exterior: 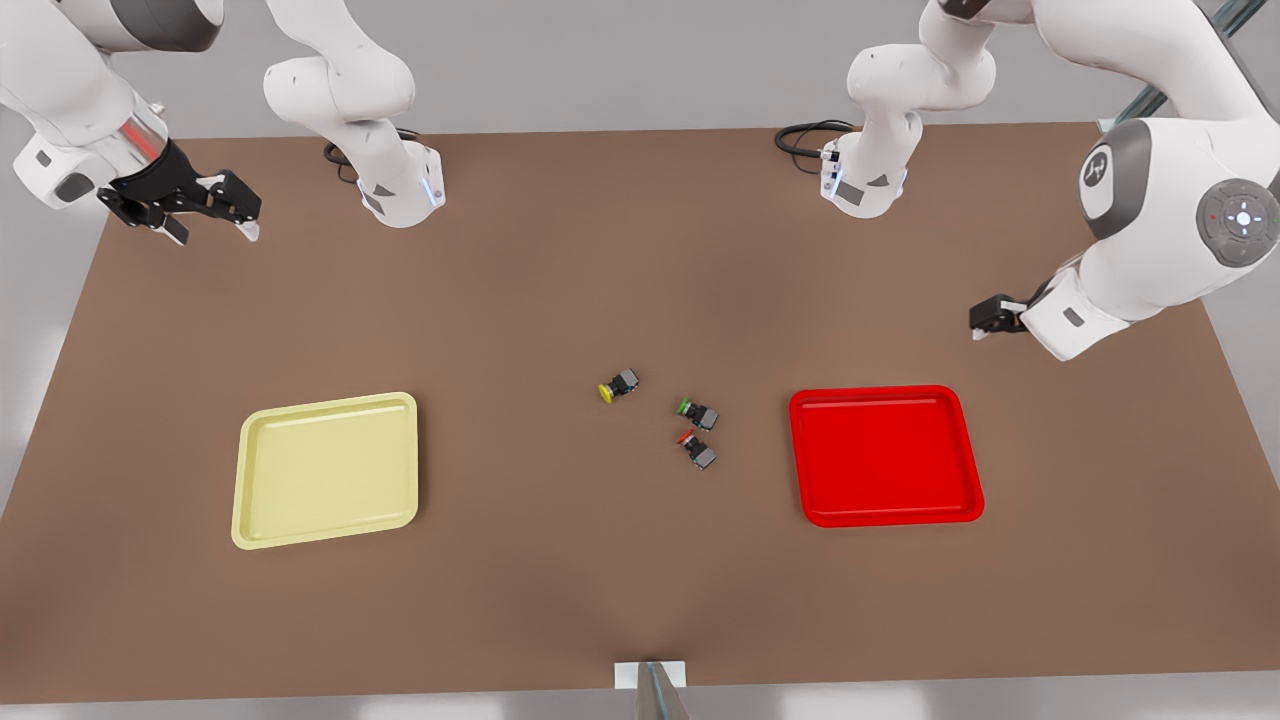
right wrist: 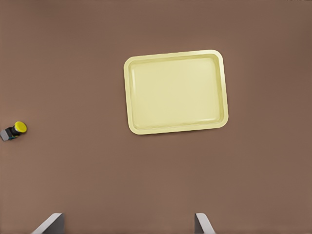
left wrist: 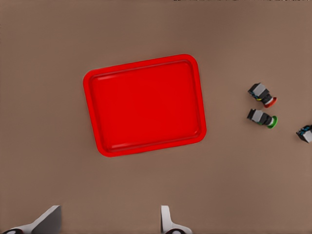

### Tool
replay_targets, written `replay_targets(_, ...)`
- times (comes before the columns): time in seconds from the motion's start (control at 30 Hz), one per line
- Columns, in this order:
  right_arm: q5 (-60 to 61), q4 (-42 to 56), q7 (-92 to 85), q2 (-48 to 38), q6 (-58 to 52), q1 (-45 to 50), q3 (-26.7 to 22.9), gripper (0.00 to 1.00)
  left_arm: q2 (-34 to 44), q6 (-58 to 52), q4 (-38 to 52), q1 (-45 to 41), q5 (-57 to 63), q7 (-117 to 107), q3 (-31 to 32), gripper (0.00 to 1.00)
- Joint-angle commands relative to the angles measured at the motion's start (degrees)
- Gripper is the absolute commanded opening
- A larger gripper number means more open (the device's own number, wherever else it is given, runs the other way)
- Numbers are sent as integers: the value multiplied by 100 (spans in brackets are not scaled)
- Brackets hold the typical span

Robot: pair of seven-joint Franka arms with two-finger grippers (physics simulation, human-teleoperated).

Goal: Place the switches on the corresponding trays according to their colors

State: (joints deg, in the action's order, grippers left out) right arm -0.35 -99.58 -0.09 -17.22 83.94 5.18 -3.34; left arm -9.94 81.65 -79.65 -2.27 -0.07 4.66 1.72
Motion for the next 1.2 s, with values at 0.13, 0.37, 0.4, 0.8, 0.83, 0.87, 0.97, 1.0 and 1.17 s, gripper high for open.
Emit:
replay_targets(0.13,0,0,0,8,0,0,0,100,27,26,-16,-125,-19,-26,22,100)
replay_targets(0.37,378,26,3329,175,9,141,1335,100,-1484,2319,-394,-1355,-19,-5526,777,100)
replay_targets(0.4,606,255,4340,562,44,141,1793,100,-1933,3127,-358,-1584,-28,-7187,804,100)
replay_targets(0.8,316,316,6530,3190,2285,589,2909,100,-3489,4052,318,-1953,473,-8719,1463,100)
replay_targets(0.83,325,316,6557,3225,2320,589,2909,100,-3542,4061,187,-1953,517,-8561,1525,99)
replay_targets(0.87,334,325,6565,3296,2373,686,2909,100,-3585,4069,186,-1953,561,-8499,1525,99)
replay_targets(0.97,325,352,6750,3630,2760,914,2909,100,-4192,4280,661,-2085,948,-8517,1481,99)
replay_targets(1.0,316,343,6750,3691,2804,914,2909,100,-4174,4280,600,-2076,956,-8490,1463,98)
replay_targets(1.17,237,343,7470,3823,2804,905,2883,100,-4007,4324,152,-1953,1044,-7919,1428,97)
